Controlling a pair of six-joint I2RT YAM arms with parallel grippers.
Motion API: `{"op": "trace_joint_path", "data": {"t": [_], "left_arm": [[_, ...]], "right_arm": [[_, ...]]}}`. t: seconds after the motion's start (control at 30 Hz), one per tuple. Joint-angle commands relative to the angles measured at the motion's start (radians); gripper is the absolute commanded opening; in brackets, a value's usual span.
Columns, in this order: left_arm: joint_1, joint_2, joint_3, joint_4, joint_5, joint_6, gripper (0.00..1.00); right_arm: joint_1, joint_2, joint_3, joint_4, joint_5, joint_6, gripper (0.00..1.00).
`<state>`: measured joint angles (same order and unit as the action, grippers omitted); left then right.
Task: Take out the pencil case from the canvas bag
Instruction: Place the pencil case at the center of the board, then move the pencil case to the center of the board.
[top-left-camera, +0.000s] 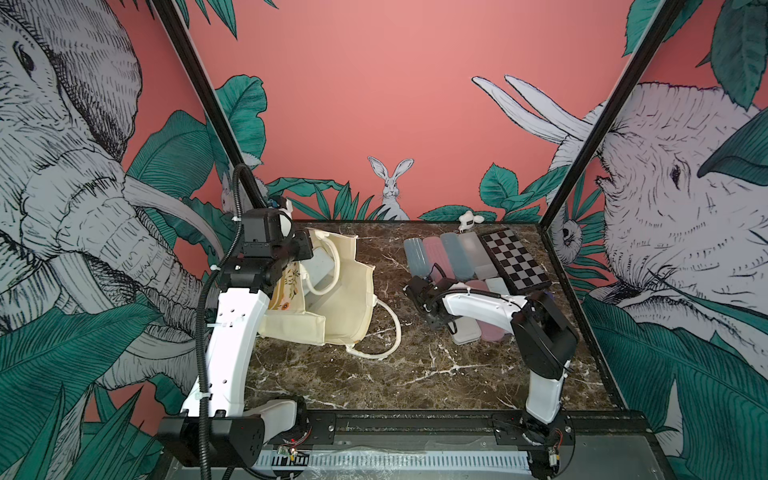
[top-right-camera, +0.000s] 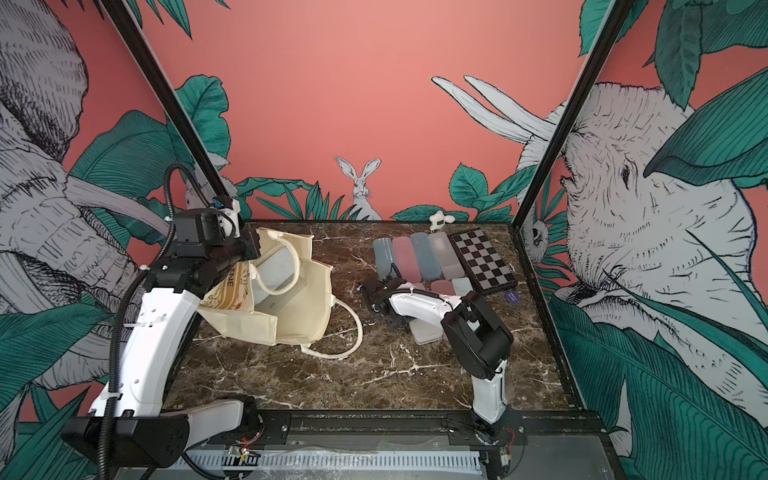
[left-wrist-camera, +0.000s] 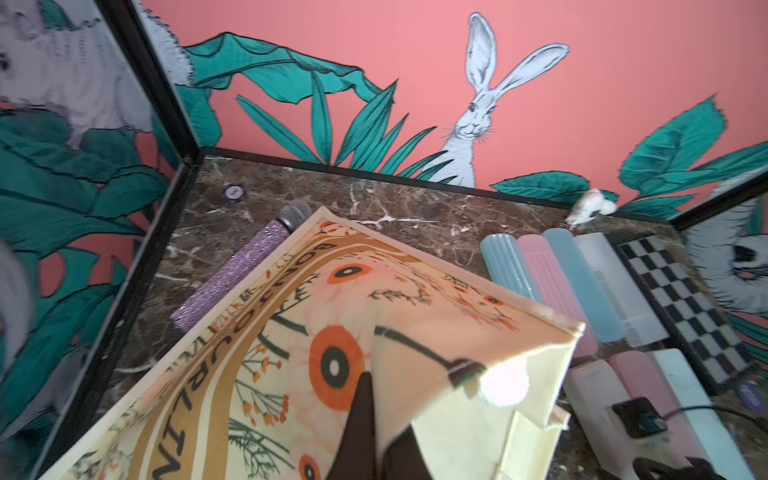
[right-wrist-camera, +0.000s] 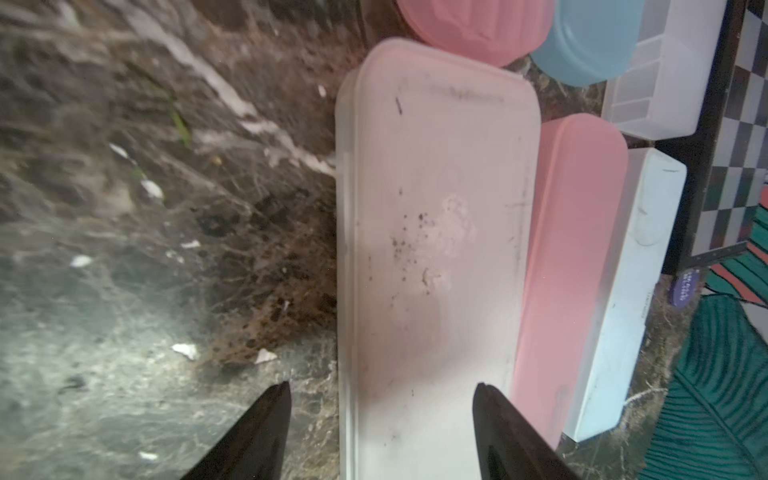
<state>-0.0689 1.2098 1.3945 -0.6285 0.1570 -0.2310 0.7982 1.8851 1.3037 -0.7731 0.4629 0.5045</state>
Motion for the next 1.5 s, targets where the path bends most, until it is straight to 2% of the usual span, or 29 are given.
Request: {"op": "trace_joint_path", "data": {"t": [0.0,0.13,0.43,0.8,1.1,1.2,1.3,1.47], "left_arm": [[0.001,0.009,-0.044,0.158,0.228,-0.067,0.00],[0.002,0.023,-0.084,0.214,0.309,-0.102,0.00],[0.002,-0.001,-0.076,0.183,0.267,-0.082,0.00],[0.002,0.006,-0.074,0.177,0.263,-0.080,0.00],[0.002,0.006,-0.073,0.174,0.267,-0.079,0.00],[-0.002,0.016,-0.058,0.163,0.297,-0.044,0.00],[-0.013,0.029,-0.035,0.142,0.319,0.021,0.00],[-0.047,0.058,0.006,0.120,0.395,0.128,0.00]], "right_arm": [[-0.029,0.001,0.044,0.054,-0.021,-0.020,0.71],[-0.062,0.061,0.104,0.054,-0.023,-0.050,0.71],[-0.105,0.160,0.186,0.014,-0.018,-0.049,0.66],[-0.121,0.108,0.107,-0.009,0.044,-0.008,0.53],[-0.128,0.079,0.096,-0.009,0.051,0.002,0.51],[-0.127,-0.013,0.039,0.079,0.026,0.009,0.52],[-0.116,-0.180,-0.108,0.297,-0.042,-0.004,0.54],[-0.101,-0.429,-0.337,0.736,-0.344,0.009,0.53]]}}
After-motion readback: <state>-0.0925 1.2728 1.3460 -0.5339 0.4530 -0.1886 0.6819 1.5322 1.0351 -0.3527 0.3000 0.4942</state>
